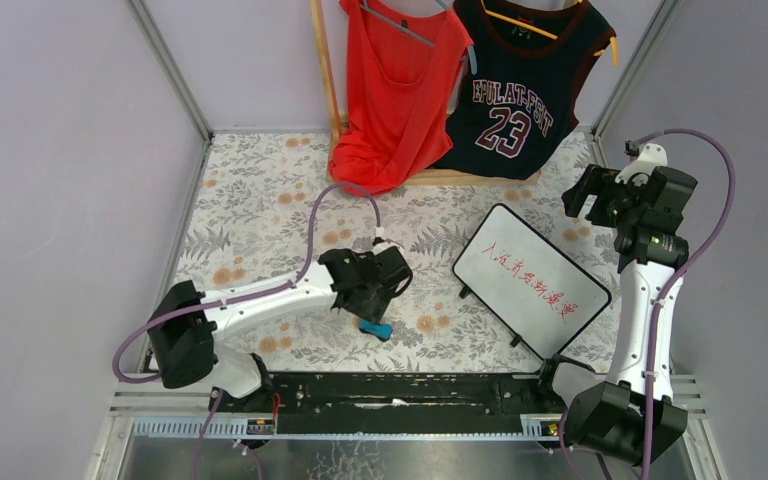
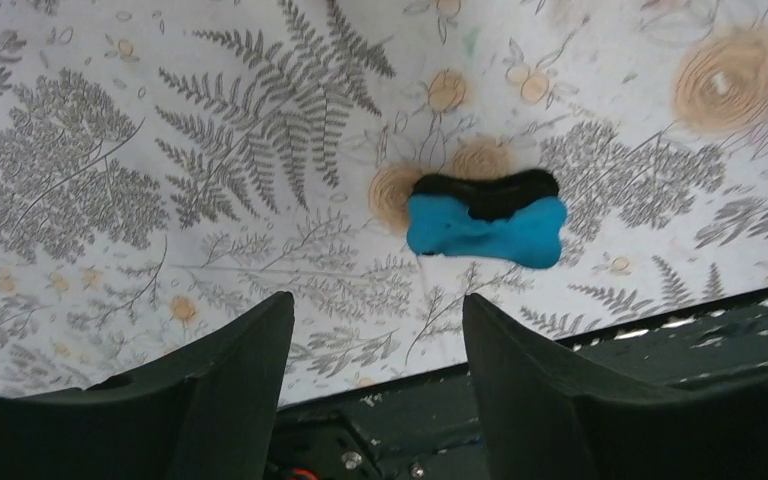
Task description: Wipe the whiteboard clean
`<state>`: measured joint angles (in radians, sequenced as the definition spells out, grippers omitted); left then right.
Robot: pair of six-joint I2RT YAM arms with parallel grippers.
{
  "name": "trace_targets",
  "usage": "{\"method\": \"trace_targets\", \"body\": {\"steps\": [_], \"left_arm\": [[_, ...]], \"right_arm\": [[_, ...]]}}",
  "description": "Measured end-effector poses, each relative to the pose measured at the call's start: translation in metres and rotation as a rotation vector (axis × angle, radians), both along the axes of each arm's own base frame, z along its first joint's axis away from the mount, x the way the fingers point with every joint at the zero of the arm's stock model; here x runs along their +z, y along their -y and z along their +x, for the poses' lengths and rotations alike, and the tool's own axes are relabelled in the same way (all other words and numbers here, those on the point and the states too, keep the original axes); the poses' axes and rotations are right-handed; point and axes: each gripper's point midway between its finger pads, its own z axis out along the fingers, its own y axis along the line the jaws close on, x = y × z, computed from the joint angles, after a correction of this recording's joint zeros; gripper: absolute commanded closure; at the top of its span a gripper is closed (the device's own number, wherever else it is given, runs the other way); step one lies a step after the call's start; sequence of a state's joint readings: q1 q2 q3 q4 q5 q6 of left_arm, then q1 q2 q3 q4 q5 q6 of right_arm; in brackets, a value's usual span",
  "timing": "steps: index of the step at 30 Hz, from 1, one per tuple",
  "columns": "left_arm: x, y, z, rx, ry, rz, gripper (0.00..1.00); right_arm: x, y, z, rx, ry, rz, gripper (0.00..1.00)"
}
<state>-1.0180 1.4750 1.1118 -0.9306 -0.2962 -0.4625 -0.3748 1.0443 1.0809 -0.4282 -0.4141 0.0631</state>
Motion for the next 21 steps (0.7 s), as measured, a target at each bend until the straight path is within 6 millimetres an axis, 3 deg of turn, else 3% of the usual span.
{"method": "trace_targets", "body": {"steps": [8,13,15,21], "left_arm": [[-0.011,0.001,-0.043,-0.127,-0.055,0.068,0.57],[-0.032,-0.002,-0.064,-0.170,-0.127,0.107,0.47],[-0.040,-0.001,-0.066,-0.178,-0.139,0.133,0.41],[-0.058,0.004,-0.059,-0.241,-0.109,0.206,0.36]], "right_arm": [[0.000,0.000,0.000,0.001,0.002,-0.001,0.13],[0.002,-0.001,-0.001,0.002,0.007,-0.004,0.13],[0.003,-0.002,-0.001,0.007,0.011,-0.002,0.13],[0.002,-0.004,-0.002,0.021,0.010,0.005,0.12]]}}
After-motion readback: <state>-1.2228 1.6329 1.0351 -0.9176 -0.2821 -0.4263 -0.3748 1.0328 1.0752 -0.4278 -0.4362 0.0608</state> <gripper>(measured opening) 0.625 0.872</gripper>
